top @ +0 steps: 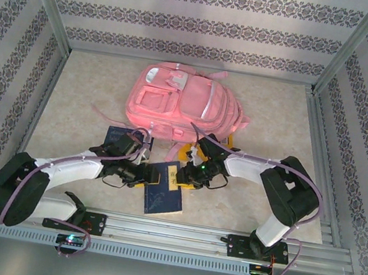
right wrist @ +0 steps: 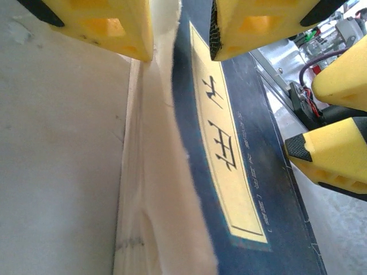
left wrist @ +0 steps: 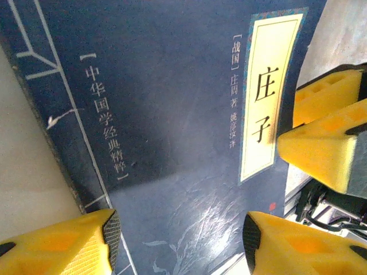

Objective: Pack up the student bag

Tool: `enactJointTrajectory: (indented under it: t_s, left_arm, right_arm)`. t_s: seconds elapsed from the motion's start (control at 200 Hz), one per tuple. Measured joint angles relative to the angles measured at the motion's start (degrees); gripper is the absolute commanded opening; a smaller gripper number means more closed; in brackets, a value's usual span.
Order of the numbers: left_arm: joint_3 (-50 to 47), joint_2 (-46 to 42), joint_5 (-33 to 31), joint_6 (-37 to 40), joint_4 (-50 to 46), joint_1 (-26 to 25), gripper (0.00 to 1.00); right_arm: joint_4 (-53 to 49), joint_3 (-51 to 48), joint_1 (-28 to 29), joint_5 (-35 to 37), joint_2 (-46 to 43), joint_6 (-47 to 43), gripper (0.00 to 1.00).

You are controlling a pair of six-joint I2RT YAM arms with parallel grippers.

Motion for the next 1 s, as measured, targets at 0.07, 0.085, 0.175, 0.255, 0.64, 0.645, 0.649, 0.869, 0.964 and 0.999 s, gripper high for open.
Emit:
enactJointTrajectory:
  t_s: [0.07,0.085,0.175,0.255,0.64,0.645,0.649,0.869,0.964,0.999]
  left_arm:
    - [0.0,-1.2,-0.2,0.2,-0.8,0.1,0.59]
    - [0.0,-1.4,-0.2,0.2,-0.9,0.1,0.59]
    - [0.0,-1.8,-0.2,0.4,-1.4,0.1,0.59]
    - [0.0,-1.5,-0.2,0.5,-1.7,0.1,0.59]
    - [-0.5,-1.3,-1.9,1.7,-4.3,1.6,0.59]
    - [-0.5,-1.3,-1.9,1.7,-4.3,1.6,0.59]
    - [-0.5,-1.3,-1.9,1.7,-4.3,1.6,0.59]
    - [-1.0,0.4,-1.9,1.6,-4.1,1.6,0.59]
    - [-1.0,1.3,-1.4,1.6,-3.7,2.0,0.59]
    - [-0.9,1.6,-1.2,1.6,-3.6,2.1,0.59]
  right_arm:
    - [0.0,-0.2,-0.5,0.0,-0.2,0.0,0.35]
    - [0.0,-0.2,-0.6,0.1,-0.2,0.0,0.35]
    - [-0.2,-0.2,-0.8,0.2,-0.2,0.0,0.36]
    - [-0.2,-0.2,-0.8,0.2,-0.1,0.0,0.37]
    - [-1.2,1.6,0.1,0.4,2.9,-0.5,0.29]
    - [-1.2,1.6,0.2,0.4,2.9,-0.5,0.29]
    - [-1.2,1.6,0.2,0.4,3.0,-0.5,0.29]
    - [-1.3,2.4,0.9,0.4,3.1,-0.5,0.28]
    - [-1.3,2.4,0.9,-0.2,2.6,-0.4,0.28]
    - [-1.2,2.4,0.9,-0.6,2.4,-0.4,0.29]
